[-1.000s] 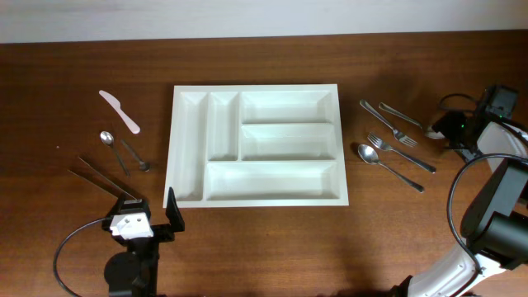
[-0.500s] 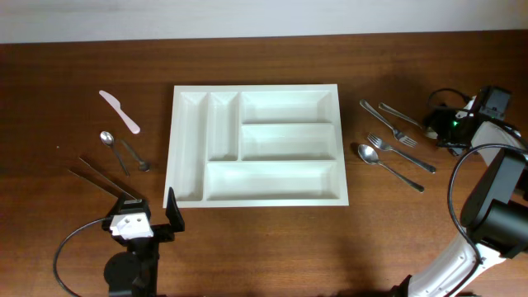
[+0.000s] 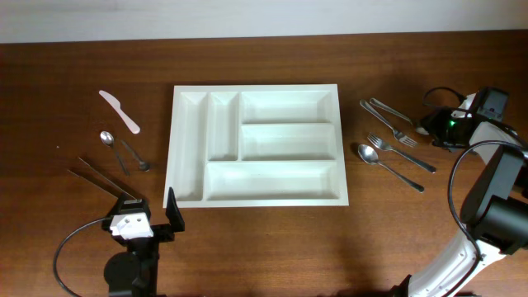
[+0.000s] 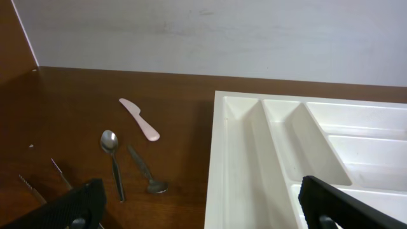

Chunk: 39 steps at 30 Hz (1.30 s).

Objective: Pack container
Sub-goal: 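Carry the spoon with the right gripper into the tray's upper compartment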

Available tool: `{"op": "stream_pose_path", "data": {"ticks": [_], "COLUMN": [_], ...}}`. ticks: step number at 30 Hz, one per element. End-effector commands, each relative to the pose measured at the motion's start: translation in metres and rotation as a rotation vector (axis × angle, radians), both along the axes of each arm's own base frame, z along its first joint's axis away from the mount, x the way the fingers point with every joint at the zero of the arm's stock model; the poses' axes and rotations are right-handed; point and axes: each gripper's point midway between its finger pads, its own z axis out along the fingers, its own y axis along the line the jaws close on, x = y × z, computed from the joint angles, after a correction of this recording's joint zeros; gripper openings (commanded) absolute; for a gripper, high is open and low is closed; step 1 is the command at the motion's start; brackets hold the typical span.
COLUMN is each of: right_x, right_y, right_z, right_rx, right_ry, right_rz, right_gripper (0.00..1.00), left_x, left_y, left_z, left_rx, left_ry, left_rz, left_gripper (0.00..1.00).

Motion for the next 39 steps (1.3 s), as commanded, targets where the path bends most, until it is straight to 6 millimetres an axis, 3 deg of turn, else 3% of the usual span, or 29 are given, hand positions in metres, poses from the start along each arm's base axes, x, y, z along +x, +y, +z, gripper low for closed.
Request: {"op": "stream_pose_path", "data": {"ticks": [1, 5, 17, 24, 32, 39], "right_x": [0.001, 0.001, 0.008, 0.036, 0.051, 0.058], "right_y": [0.005, 0.005, 0.011, 0.017, 0.013, 0.034], "right_z": [-0.006, -0.006, 0.003, 0.058, 0.1, 0.137], "right_rx": [0.022, 0.021, 0.004, 0.016, -0.007, 0.064], "right_ry": [0.007, 0.008, -0.048, -0.229, -0.294, -0.411], "right_rz": [0.01, 0.01, 0.104, 0.237, 0.29, 0.415], "right_gripper": [0.27, 0.04, 0.04, 0.04, 0.04, 0.04], "left_x": [0.0, 0.0, 0.0, 0.0, 0.0, 0.0], "left_y": [0.0, 0.0, 0.0, 0.0, 0.0, 0.0], "left_z": [-0.001, -0.001, -0.001, -0.001, -0.001, -0.001], "left_rx": [0.011, 0.011, 0.011, 0.011, 0.01, 0.011], "left_ry": [-0.003, -0.003, -0.003, -0.003, -0.003, -0.003], "left_rz": [-0.005, -0.005, -0.005, -0.005, -0.005, -0.005], "left_gripper": [0.99, 0.99, 0.99, 0.99, 0.99, 0.99]}}
